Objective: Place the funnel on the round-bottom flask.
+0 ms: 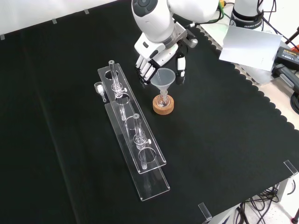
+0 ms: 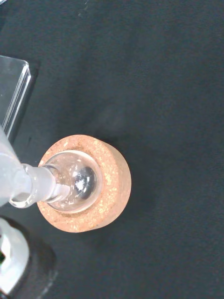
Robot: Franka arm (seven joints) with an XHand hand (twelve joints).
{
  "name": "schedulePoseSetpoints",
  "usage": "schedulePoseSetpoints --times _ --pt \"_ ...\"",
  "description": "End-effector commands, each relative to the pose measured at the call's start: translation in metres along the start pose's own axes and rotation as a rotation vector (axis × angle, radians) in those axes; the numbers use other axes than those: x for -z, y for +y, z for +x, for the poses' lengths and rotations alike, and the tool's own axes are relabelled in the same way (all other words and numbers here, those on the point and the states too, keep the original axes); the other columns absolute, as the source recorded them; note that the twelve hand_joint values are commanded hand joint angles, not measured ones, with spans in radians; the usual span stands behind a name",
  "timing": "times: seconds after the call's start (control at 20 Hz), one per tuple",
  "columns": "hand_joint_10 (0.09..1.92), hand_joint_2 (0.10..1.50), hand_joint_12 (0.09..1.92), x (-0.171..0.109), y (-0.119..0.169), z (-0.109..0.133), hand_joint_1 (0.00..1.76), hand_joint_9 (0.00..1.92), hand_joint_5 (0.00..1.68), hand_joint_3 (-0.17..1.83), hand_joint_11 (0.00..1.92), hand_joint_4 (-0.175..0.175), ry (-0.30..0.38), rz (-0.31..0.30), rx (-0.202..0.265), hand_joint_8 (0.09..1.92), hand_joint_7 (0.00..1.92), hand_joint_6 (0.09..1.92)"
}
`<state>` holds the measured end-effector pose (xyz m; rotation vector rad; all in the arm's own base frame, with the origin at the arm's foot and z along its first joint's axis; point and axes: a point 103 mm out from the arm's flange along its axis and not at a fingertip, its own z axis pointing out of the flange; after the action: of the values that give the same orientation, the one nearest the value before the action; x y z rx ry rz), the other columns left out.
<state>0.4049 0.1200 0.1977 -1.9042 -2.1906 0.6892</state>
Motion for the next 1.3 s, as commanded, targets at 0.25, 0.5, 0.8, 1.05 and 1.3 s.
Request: schedulePoseSetpoints --times 0.25,0.5,0.8,1.05,1.3 --pt "0.63 0.64 1.32 -0.002 -0.002 -0.005 0.73 0.61 0.41 0.6 0.49 -0.054 0.004 0.006 0.005 0.75 0.31 0.6" --pt "0.63 0.63 1.32 -0.003 -0.003 -0.005 0.73 0.6 0.41 0.59 0.48 -0.055 0.007 0.004 0.016 0.75 0.31 0.58" --pt "0.7 0.62 1.41 -0.001 -0.013 -0.009 0.58 0.37 0.28 0.44 0.35 -0.058 0.041 -0.115 0.075 0.72 0.09 0.31" --pt "0.81 0.64 1.5 0.006 -0.02 -0.01 0.49 0.05 0.15 0.27 0.18 -0.05 0.043 -0.192 0.096 0.33 0.0 0.09" --pt "0.81 0.67 1.5 0.024 -0.029 -0.02 0.48 0.08 0.16 0.2 0.14 -0.056 0.049 -0.253 0.094 0.38 0.0 0.09"
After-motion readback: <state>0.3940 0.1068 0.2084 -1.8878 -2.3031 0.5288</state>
